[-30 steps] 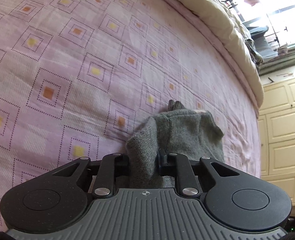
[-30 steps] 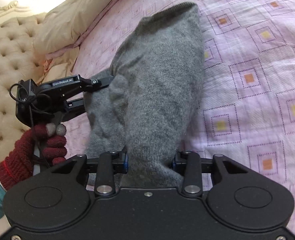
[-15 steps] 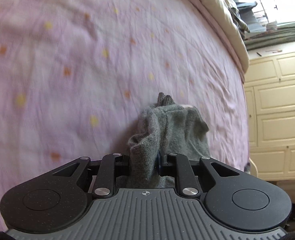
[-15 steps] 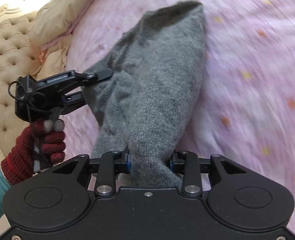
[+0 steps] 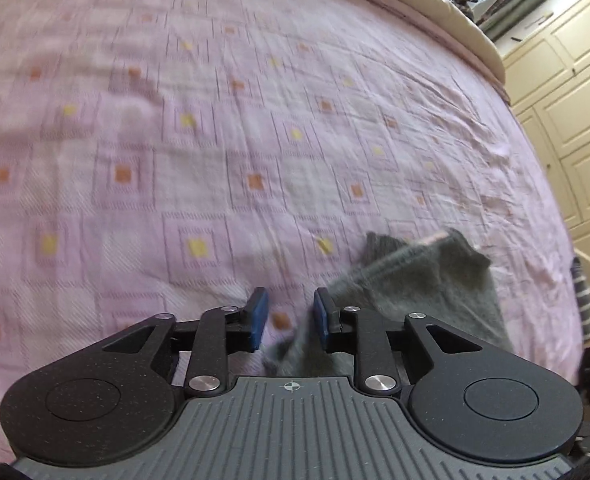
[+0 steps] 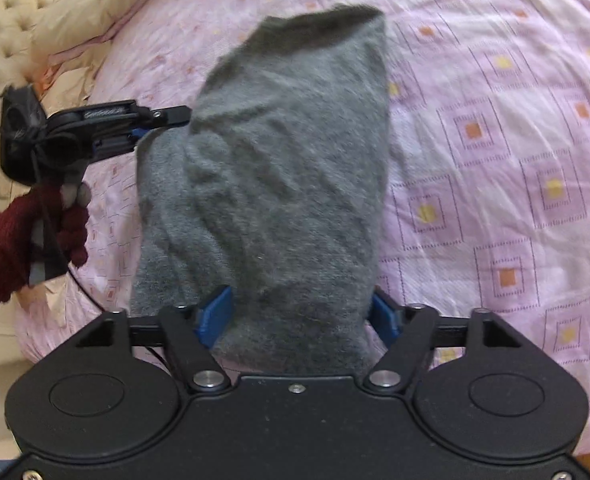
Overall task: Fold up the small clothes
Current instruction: 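Grasp the strip end with both tools and fold it over onto itself, then open both tools and release the folded sweater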
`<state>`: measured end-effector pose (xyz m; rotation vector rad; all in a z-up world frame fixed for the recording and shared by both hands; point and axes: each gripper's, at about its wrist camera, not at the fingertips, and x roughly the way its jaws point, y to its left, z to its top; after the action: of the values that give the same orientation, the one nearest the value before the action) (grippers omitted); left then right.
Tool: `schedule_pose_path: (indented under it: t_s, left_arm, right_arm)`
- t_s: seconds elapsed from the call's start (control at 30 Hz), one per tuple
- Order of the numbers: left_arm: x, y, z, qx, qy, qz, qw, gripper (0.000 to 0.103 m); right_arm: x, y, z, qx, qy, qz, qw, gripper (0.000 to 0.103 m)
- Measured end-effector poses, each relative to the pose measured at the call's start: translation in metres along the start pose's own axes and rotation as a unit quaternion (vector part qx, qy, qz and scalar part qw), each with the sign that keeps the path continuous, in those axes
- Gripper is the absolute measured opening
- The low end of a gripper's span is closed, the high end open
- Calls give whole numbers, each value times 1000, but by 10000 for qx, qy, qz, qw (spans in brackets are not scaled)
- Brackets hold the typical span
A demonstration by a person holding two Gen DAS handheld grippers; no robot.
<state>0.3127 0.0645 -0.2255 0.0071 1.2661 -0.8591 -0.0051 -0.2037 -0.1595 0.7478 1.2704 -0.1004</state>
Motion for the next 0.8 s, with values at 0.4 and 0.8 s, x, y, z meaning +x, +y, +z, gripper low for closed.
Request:
schedule_pose_path:
  t_s: [0.4,0.8]
  left_arm:
    - [-86,-64,-56,466,-985,498,9928,46]
    - [-61,-135,-141,1407,-537,279,9882,48]
  right_arm:
    - [-39,-4,-3,-660,-1047,-259,9920,94]
    - [-50,-16,-10,-940,-1208,-356,9876,99]
